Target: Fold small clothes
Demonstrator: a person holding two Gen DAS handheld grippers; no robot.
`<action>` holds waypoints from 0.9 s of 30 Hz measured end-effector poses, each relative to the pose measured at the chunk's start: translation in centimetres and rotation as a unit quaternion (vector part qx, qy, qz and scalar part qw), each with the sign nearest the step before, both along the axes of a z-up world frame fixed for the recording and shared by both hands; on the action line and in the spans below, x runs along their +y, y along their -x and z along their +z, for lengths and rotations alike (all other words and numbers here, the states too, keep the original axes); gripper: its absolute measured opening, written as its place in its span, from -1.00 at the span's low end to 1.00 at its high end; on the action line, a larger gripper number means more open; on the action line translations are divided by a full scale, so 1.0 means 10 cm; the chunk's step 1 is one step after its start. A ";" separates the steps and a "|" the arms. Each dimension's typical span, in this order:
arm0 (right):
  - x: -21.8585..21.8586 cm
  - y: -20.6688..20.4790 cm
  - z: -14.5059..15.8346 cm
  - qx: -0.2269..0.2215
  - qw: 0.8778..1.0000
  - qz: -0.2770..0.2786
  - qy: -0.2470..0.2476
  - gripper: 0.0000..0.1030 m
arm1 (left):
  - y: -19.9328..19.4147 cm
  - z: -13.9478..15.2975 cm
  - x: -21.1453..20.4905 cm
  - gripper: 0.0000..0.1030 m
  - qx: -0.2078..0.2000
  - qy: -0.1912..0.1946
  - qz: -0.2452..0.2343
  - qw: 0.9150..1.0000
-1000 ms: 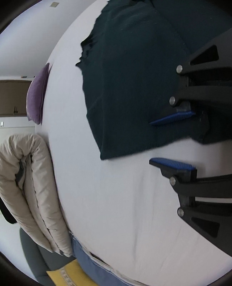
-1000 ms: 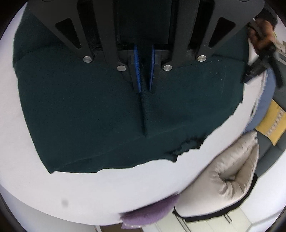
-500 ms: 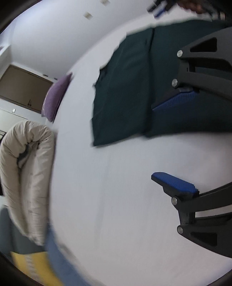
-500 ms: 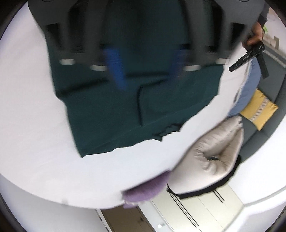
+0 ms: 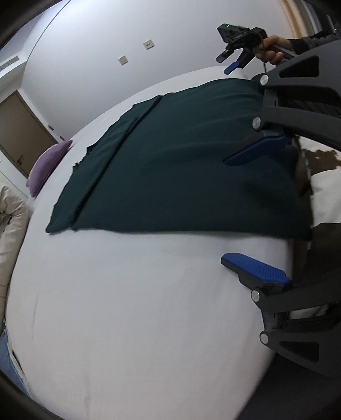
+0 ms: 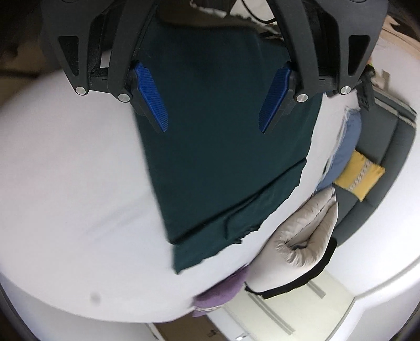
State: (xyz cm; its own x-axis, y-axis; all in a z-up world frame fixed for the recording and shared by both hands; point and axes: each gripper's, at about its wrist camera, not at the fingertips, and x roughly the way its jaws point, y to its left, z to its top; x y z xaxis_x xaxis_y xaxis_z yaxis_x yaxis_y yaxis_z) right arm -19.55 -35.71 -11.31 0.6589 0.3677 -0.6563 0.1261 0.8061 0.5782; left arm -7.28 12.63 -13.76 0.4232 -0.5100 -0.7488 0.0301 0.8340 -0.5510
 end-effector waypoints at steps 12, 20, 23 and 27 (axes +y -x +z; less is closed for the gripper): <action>-0.30 0.37 -0.20 0.040 0.999 0.011 -0.033 0.34 | 0.17 -0.10 -0.04 0.15 0.037 0.021 -0.040 0.998; -0.39 0.37 -0.24 0.084 0.995 0.047 -0.019 0.33 | 0.13 -0.14 -0.03 -0.13 0.051 0.019 -0.051 0.997; -0.41 0.31 -0.27 0.109 0.991 0.074 -0.007 0.33 | 0.12 -0.16 -0.05 -0.66 0.058 0.010 -0.054 0.997; -0.40 0.21 -0.40 0.158 0.982 0.103 0.017 0.30 | 0.16 -0.17 -0.06 -0.83 0.058 -0.002 -0.059 0.997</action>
